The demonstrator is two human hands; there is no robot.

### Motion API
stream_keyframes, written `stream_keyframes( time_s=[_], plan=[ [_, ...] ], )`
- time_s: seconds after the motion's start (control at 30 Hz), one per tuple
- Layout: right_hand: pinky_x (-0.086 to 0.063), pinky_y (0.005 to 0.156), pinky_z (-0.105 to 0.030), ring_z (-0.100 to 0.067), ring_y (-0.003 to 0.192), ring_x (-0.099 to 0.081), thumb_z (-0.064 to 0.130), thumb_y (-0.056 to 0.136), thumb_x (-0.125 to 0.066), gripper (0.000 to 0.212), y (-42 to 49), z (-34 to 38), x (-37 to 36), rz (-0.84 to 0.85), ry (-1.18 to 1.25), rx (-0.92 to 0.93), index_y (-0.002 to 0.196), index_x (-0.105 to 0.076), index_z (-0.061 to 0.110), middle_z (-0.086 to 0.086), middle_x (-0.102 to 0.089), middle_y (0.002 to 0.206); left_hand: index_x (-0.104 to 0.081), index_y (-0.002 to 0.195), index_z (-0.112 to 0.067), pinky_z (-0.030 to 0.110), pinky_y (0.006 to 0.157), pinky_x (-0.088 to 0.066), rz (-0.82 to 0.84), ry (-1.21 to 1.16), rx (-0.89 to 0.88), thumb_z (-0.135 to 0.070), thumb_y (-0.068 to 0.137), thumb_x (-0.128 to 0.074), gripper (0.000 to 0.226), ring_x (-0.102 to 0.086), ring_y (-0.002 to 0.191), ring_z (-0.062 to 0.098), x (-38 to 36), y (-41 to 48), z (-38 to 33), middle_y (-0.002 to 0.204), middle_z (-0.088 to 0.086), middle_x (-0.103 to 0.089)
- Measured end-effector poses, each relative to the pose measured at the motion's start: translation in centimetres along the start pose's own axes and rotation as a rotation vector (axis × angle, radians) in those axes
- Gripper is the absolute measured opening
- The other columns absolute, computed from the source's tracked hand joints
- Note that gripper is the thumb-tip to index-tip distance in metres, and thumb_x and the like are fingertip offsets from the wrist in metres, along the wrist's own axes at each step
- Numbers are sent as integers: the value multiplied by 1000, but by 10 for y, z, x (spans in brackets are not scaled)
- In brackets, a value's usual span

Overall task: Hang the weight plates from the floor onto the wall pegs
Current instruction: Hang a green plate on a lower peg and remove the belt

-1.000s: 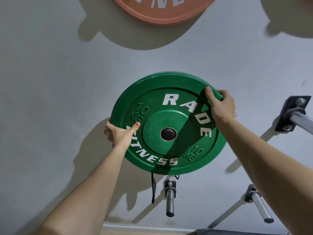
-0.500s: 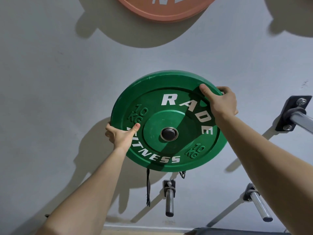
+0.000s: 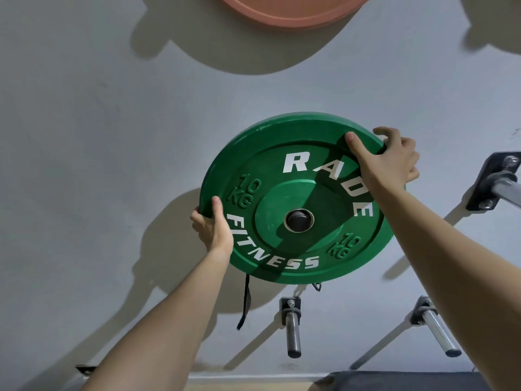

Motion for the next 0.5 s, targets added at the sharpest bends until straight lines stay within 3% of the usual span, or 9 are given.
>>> stream_keyframes(
  time_s=[0.1,0.17,0.27,0.33,0.4,0.5],
  plan=[
    [-17,111,-46,-26,133,-31,80,75,-48,67,-10,4,-2,-85,-51,23,129,-50,41,-2,-38,136,-61,109,-23,39,92,-51,0,-275,177,-65,94,-38,51,-65,97,26,14,16,-14,109,4,-67],
    [-18,110,-48,-28,132,-31,63,85,-43,55,-20,19,-7,-177,-85,113,133,-48,39,-3,-37,138,-63,88,-22,36,85,-53,99,-312,218,-54,97,-41,40,-67,88,26,22,33,-30,94,3,-70],
    [-18,111,-55,-30,133,-31,46,90,-39,52,-40,58,-29,-226,-177,305,140,-44,33,-3,-39,141,-62,96,-13,47,90,-57,427,-113,159,-38,101,-35,38,-67,94,32,22,56,-48,99,16,-71],
    [-5,114,-64,-33,140,-23,55,94,-37,55,-53,80,-51,-188,-238,345,144,-39,33,-3,-36,144,-63,101,-11,48,84,-59,635,-16,201,-40,103,-34,41,-68,87,32,23,67,-54,94,16,-71],
    [6,113,-66,-36,145,-14,71,91,-37,68,-55,88,-63,-165,-269,313,146,-35,31,-6,-32,147,-65,92,-12,35,64,-58,768,50,238,-36,103,-45,33,-67,68,23,22,74,-64,77,8,-70],
    [6,114,-67,-34,146,-12,80,84,-40,76,-52,83,-64,-165,-260,319,140,-39,27,-7,-31,146,-69,93,-8,32,58,-60,1056,174,246,-18,100,-55,18,-70,63,20,13,74,-80,76,7,-73]
  ],
)
Point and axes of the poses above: each hand's wrist, its own y-axis towards the middle knuckle, its own x-axis out of the back of the hand, z = x × y, the point moved 3 cm from there along y, towards the middle knuckle
